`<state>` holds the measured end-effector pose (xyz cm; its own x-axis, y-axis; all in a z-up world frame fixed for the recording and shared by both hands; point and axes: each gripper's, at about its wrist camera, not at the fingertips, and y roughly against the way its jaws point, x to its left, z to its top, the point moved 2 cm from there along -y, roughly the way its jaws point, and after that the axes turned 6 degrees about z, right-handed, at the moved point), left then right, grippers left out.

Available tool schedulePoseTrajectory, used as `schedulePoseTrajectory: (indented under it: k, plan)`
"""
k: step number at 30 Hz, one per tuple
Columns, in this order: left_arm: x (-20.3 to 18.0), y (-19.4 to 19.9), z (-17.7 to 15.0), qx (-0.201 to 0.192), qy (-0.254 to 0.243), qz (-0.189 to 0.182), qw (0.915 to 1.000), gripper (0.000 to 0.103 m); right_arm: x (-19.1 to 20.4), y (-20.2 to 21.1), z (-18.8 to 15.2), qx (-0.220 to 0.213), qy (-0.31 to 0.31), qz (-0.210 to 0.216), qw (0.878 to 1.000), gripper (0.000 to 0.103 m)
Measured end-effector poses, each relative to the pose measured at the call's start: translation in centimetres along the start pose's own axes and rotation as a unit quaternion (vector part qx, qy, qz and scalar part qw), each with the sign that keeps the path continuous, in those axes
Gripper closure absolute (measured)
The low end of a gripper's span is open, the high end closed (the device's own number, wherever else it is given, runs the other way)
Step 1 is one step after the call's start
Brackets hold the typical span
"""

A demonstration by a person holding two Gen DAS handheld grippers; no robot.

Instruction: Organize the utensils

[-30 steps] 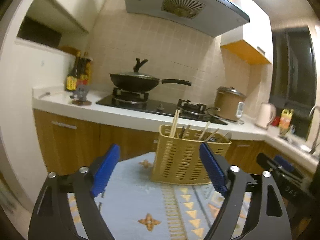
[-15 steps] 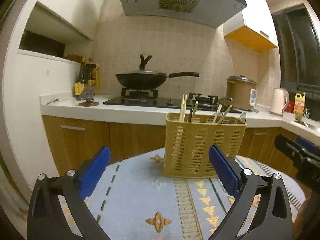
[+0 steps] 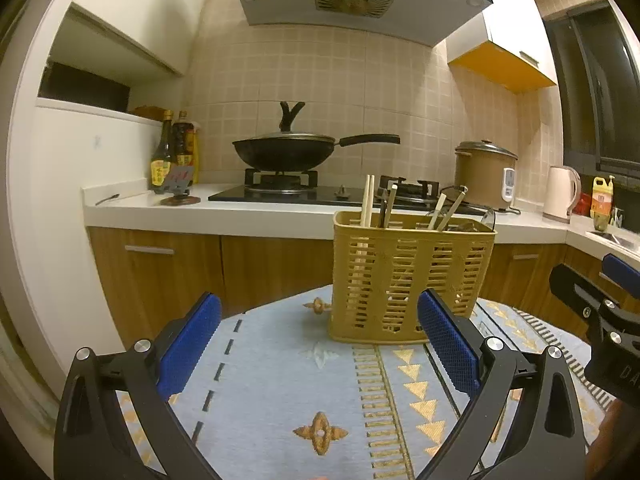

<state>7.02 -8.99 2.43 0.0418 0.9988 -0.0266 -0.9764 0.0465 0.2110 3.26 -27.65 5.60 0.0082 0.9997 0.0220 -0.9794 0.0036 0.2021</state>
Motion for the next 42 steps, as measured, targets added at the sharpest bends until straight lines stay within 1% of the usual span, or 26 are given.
schedulePoseTrajectory:
  k: [14,22,35,42]
  plan:
    - [-0.15,-0.39,-0.22,0.012,0.0,-0.008,0.9999,0.008,-0.38,-0.22,-0.1,0.007,-0.009,-0.001,1.0,0.008]
    - [-0.5,-0.38,-0.33,0.012,-0.006,-0.006,0.9999,0.008,-0.36,-0.48,-0.21,0.012,-0.009,-0.003,1.0,0.008]
    - [-0.02,-0.65,-0.36,0.021,0.005,-0.002,0.9998,0.008,-0.34,-0.78,-0.36,0.017,-0.011,-0.008,1.0,0.008]
    - [-0.14,-0.62,-0.35,0.02,0.001,-0.003,0.9998,0.008,-0.16,-0.77,-0.37,0.017,-0.007,-0.01,1.0,0.008]
